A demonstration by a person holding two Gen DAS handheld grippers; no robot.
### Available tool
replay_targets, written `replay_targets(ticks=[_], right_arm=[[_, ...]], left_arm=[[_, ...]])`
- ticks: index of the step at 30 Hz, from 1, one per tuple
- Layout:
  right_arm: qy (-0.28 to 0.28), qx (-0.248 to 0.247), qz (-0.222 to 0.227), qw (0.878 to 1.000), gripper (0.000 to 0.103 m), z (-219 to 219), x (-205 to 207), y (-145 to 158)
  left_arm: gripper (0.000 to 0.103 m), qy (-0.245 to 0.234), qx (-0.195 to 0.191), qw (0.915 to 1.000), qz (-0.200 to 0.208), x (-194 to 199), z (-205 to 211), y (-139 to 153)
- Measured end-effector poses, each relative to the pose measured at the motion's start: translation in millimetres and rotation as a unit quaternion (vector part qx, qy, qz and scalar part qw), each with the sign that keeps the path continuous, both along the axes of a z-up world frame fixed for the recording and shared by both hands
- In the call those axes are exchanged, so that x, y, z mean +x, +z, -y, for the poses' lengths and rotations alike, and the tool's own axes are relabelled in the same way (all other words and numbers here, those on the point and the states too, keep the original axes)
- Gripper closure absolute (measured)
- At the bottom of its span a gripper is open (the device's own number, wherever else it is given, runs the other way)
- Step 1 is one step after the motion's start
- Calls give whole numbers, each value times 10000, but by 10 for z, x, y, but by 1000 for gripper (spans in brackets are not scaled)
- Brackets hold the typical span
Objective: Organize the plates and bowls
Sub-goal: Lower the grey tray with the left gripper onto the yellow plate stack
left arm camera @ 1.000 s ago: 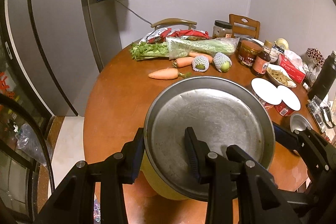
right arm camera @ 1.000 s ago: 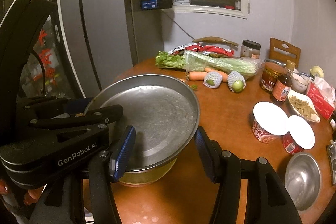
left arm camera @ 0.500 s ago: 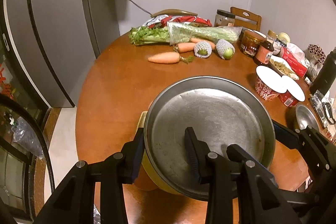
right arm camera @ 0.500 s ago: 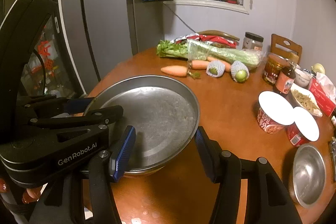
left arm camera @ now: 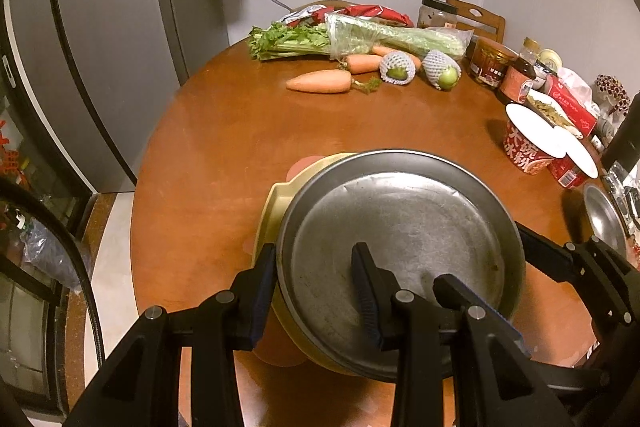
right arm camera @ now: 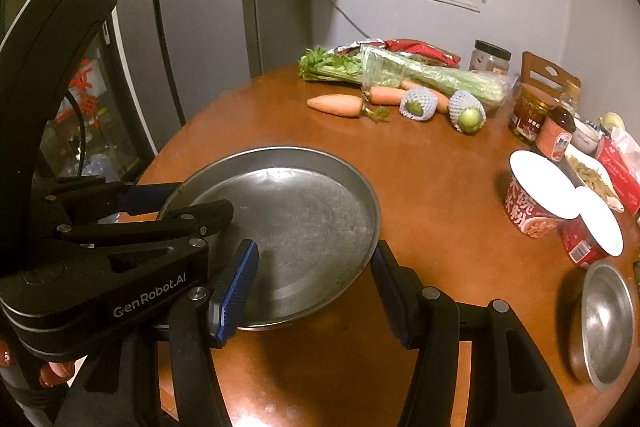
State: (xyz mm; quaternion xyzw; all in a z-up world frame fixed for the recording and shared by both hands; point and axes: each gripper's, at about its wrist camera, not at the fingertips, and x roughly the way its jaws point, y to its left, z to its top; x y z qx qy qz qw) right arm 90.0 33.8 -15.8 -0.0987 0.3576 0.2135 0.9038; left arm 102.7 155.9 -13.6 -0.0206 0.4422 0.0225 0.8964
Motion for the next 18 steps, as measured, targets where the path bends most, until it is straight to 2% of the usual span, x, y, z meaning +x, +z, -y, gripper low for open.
replay_targets(ticks=[10,18], right_arm=[[40,-13,-4,10000,42,-25,45,-87],[45,29,32,10000,43,-20,50,-86]], left_arm=[[66,-1,49,10000,-21,36,-21,-71],[65,1,-111,9999,103,-36,-86,9]])
